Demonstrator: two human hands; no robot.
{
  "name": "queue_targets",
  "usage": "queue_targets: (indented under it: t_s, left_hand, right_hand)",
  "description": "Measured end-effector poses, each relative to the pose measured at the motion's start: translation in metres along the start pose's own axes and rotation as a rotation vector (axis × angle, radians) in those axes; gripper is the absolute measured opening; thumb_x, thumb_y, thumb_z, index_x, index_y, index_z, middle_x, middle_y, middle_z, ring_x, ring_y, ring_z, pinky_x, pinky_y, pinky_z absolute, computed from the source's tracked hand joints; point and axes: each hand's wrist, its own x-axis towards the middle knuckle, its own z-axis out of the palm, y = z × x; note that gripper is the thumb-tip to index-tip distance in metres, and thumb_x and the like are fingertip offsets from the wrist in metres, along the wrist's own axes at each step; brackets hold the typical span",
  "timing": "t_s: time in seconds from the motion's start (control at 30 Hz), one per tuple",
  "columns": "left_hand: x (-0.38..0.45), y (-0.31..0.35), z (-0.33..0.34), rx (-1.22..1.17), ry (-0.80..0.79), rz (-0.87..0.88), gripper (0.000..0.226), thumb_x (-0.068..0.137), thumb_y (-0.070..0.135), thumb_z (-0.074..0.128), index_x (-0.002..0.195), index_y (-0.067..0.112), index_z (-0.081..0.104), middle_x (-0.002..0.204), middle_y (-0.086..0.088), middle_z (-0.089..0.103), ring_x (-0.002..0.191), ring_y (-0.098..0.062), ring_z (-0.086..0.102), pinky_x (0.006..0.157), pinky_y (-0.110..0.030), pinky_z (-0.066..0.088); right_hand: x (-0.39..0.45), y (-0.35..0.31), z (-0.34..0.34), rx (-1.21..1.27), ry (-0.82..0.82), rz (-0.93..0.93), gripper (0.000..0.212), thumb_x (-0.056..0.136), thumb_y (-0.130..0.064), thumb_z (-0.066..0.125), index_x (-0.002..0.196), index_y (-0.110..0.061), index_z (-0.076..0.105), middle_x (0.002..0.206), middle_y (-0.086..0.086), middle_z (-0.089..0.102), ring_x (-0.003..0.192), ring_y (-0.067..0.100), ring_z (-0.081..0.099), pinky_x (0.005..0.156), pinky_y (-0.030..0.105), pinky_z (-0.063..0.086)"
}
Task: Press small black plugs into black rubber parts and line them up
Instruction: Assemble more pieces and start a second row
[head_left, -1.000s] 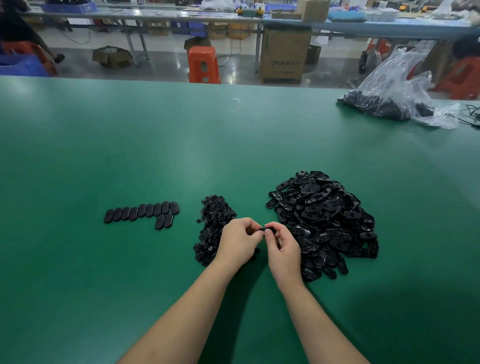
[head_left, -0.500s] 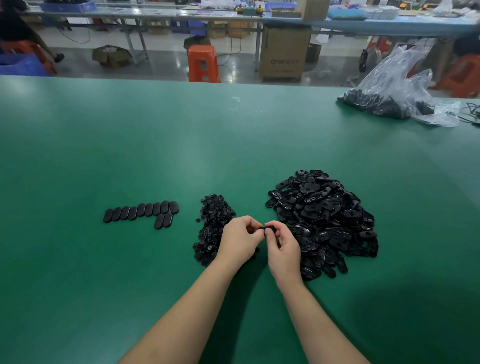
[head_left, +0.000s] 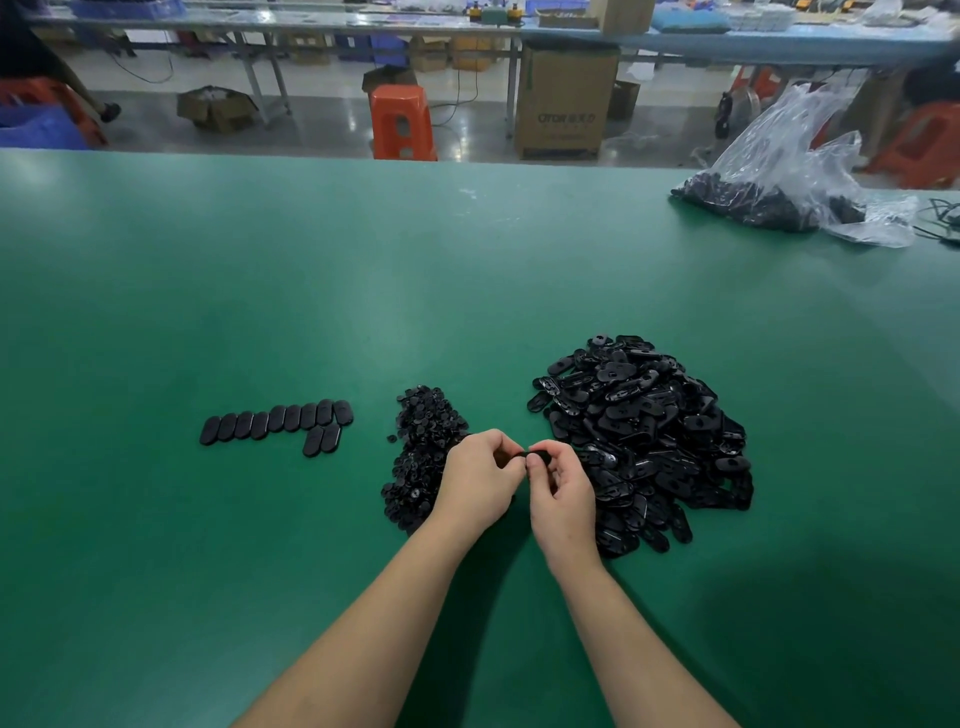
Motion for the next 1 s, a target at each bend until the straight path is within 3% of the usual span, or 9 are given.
queue_targets:
  t_s: [0.2, 0.27, 0.37, 0.47, 0.53, 0.6, 0.8, 0.9, 1.0]
  left_hand:
    - [-0.001, 0.0, -0.002, 0.062, -0.021, 0.07, 0.009, 0.091, 0.017, 0.063, 0.094, 0.02, 0.071, 0.077, 0.014, 0.063, 0.066, 0.001, 0.054, 0.057, -0.009, 0.037]
    - [-0.003, 0.001, -0.003, 0.113, -0.026, 0.159, 0.019, 0.091, 0.013, 0.062, 0.107, 0.02, 0.069, 0.083, 0.014, 0.063, 0.069, 0.001, 0.053, 0.066, -0.013, 0.04]
    - [-0.004, -0.003, -0.004, 0.27, -0.013, 0.3, 0.037, 0.094, 0.013, 0.058, 0.13, 0.021, 0.06, 0.107, 0.003, 0.066, 0.093, -0.013, 0.059, 0.087, -0.029, 0.049]
    - [-0.008, -0.012, -0.007, 0.436, 0.079, 0.421, 0.026, 0.097, 0.021, 0.057, 0.122, 0.021, 0.064, 0.107, 0.004, 0.066, 0.101, -0.018, 0.06, 0.084, -0.034, 0.052]
    - [-0.009, -0.02, -0.016, 0.462, 0.182, 0.446, 0.022, 0.093, 0.023, 0.063, 0.115, 0.02, 0.068, 0.104, 0.004, 0.068, 0.099, -0.018, 0.062, 0.076, -0.034, 0.052]
    - [-0.007, -0.033, -0.034, 0.4, 0.304, 0.35, 0.022, 0.09, 0.024, 0.068, 0.111, 0.019, 0.07, 0.104, 0.004, 0.068, 0.096, -0.018, 0.062, 0.074, -0.032, 0.051]
    - [-0.004, -0.112, -0.116, 0.232, 0.631, -0.138, 0.026, 0.09, 0.027, 0.071, 0.111, 0.013, 0.072, 0.102, -0.003, 0.067, 0.089, -0.019, 0.06, 0.076, -0.031, 0.043]
    - [-0.009, -0.143, -0.143, 0.231, 0.673, -0.318, 0.027, 0.09, 0.032, 0.07, 0.109, 0.013, 0.072, 0.1, -0.004, 0.066, 0.086, -0.022, 0.057, 0.082, -0.038, 0.049]
    - [-0.01, -0.156, -0.152, 0.256, 0.641, -0.39, 0.024, 0.09, 0.033, 0.07, 0.104, 0.013, 0.073, 0.094, -0.004, 0.067, 0.085, -0.027, 0.059, 0.091, -0.049, 0.05]
  right_hand:
    - [0.001, 0.0, 0.002, -0.001, 0.015, 0.016, 0.013, 0.101, -0.015, 0.058, 0.097, -0.027, 0.06, 0.088, -0.007, 0.068, 0.082, 0.013, 0.064, 0.079, 0.04, 0.054]
    - [0.001, -0.001, 0.002, 0.033, 0.014, 0.028, 0.014, 0.102, -0.014, 0.057, 0.098, -0.027, 0.061, 0.091, -0.005, 0.07, 0.087, 0.012, 0.066, 0.083, 0.038, 0.055]
    - [0.0, -0.002, 0.002, 0.053, 0.013, 0.049, 0.016, 0.103, -0.014, 0.055, 0.1, -0.028, 0.063, 0.096, -0.007, 0.071, 0.091, 0.009, 0.066, 0.086, 0.035, 0.055]
    - [0.0, -0.001, 0.003, 0.07, 0.009, 0.076, 0.02, 0.105, -0.02, 0.052, 0.109, -0.031, 0.067, 0.095, -0.008, 0.072, 0.079, 0.009, 0.061, 0.08, 0.034, 0.051]
    - [0.001, -0.001, 0.002, 0.088, -0.001, 0.112, 0.021, 0.105, -0.024, 0.051, 0.116, -0.033, 0.066, 0.09, -0.004, 0.071, 0.071, 0.013, 0.055, 0.074, 0.04, 0.047]
    - [0.001, -0.001, 0.002, 0.07, -0.002, 0.122, 0.019, 0.105, -0.027, 0.051, 0.114, -0.037, 0.064, 0.086, -0.004, 0.07, 0.066, 0.013, 0.052, 0.069, 0.043, 0.047]
    - [-0.002, -0.004, 0.002, 0.001, -0.003, 0.111, 0.018, 0.104, -0.025, 0.052, 0.101, -0.039, 0.064, 0.082, -0.006, 0.068, 0.056, 0.007, 0.049, 0.059, 0.034, 0.046]
    - [-0.003, -0.005, 0.003, -0.013, -0.008, 0.107, 0.017, 0.104, -0.024, 0.052, 0.099, -0.035, 0.064, 0.082, -0.003, 0.068, 0.055, 0.008, 0.048, 0.058, 0.033, 0.044]
    - [-0.003, -0.006, 0.003, -0.021, -0.015, 0.104, 0.017, 0.104, -0.023, 0.052, 0.097, -0.033, 0.064, 0.081, -0.002, 0.068, 0.053, 0.006, 0.046, 0.056, 0.029, 0.041]
